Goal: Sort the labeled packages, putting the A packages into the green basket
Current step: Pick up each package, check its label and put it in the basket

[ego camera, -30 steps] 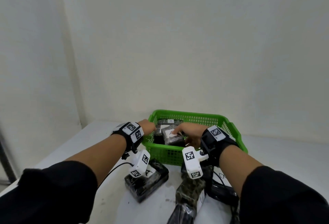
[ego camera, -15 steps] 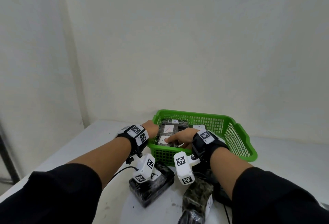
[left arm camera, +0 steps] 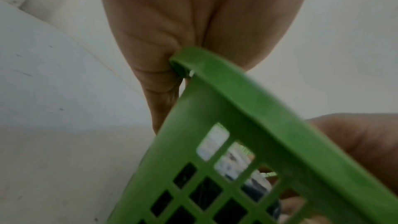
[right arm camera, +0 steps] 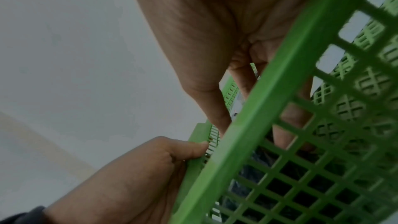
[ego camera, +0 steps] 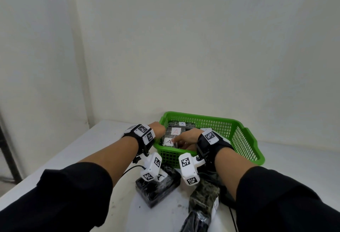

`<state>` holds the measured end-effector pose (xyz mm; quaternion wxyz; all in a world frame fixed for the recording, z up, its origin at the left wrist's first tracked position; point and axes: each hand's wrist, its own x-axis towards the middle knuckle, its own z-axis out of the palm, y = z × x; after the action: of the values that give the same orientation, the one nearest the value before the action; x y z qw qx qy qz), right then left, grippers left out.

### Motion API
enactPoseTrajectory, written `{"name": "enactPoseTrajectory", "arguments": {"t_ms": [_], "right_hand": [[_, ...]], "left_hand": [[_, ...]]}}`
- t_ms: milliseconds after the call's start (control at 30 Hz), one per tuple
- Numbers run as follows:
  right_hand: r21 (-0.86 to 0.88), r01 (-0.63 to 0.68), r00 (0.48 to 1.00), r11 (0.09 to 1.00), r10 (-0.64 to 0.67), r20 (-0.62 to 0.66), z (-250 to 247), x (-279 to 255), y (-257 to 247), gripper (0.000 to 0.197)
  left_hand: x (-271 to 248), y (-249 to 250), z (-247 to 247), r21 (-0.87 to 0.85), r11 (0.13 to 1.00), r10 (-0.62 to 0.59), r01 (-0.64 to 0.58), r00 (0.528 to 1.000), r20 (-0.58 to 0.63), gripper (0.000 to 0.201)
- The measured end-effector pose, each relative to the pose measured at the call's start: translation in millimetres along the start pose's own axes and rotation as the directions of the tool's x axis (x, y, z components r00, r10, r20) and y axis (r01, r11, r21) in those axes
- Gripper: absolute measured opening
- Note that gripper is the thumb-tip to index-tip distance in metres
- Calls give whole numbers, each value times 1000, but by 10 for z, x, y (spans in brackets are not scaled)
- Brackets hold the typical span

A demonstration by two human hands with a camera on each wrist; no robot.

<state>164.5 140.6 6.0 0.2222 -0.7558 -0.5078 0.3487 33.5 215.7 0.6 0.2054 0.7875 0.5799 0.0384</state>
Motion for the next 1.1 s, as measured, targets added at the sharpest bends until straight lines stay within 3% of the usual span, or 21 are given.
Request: {"name": "enactPoseTrajectory", "arguments": {"t_ms": [100,200,367,567,700,900,1000,1100], "right_hand": [[11,10,999,1000,-10,-52,-78,-82,16,39],[-4,89,991,996,-89,-100,-182,-190,35,39],[-179,277,917,944,-316,-245,-347,-533,103,42],[-385,305,899,871,-397,-184,-383,-1021,334,70],[-381,325,897,865,-410,-164,-427,-1285,523,72],[-425,353,882,834,-448,-147,-490,-1582,835,80],[-408,399,867,821,-483,-123,-438,-1702,1035,83],[-426,410,865,806,-493,-100,-354,-1830,1183,85]], "left_hand": [[-92,20,-72,-71,997,-4,5,1000,21,40],[-158,35,-129,-129,991,-45,38,998,-50,48],[-424,88,-155,-3,999,33,-35,983,-179,55],[-842,218,-10,75,978,203,-194,969,-138,29],[-1156,284,102,92,958,281,-271,952,-123,56],[-1811,414,193,67,921,389,-384,916,-96,60],[-2087,386,320,-2,902,431,-432,899,-77,51],[-2297,352,461,41,915,403,-402,915,3,71]]}}
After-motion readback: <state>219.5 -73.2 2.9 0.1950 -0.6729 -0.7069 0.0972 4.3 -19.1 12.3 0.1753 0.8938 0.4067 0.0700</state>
